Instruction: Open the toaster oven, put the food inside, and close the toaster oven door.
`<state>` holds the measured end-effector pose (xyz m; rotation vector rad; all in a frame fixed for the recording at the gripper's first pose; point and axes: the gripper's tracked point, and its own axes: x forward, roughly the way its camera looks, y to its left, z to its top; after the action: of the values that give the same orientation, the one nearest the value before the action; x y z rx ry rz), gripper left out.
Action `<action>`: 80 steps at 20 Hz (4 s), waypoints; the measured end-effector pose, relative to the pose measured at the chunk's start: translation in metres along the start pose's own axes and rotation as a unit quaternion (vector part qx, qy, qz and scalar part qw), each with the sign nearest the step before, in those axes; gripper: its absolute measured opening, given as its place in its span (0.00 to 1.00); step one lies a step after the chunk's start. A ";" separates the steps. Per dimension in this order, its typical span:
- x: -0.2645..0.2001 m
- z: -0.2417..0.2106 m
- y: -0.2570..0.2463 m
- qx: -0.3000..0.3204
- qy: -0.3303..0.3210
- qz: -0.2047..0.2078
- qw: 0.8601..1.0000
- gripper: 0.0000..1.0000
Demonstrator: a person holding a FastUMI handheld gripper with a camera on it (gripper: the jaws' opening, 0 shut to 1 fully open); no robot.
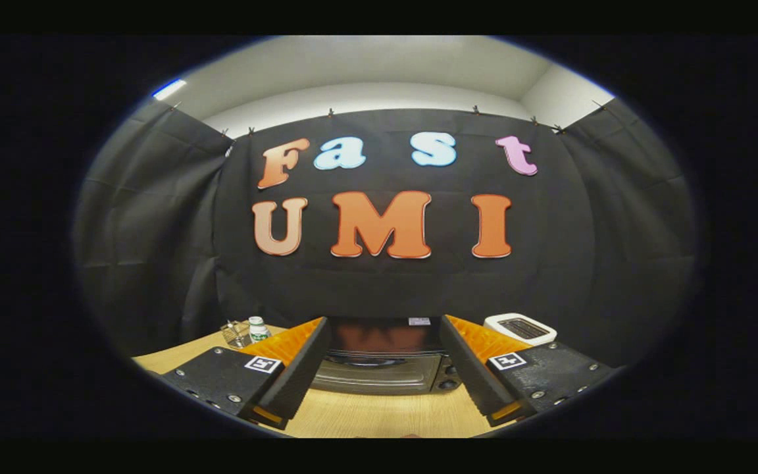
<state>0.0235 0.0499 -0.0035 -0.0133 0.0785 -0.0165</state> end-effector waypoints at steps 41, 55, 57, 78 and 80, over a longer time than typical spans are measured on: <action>0.083 -0.153 0.026 0.012 0.331 -0.019 0.943 0.87; -0.014 -0.212 0.030 0.008 0.364 -0.001 0.931 0.86; -0.027 -0.227 0.032 0.012 0.378 0.003 0.926 0.87; -0.068 -0.284 0.037 0.083 0.440 0.045 0.893 0.81; -0.084 -0.274 0.043 0.069 0.422 0.064 0.902 0.82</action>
<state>-0.0809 0.0907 -0.2705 0.1425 0.9505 0.1061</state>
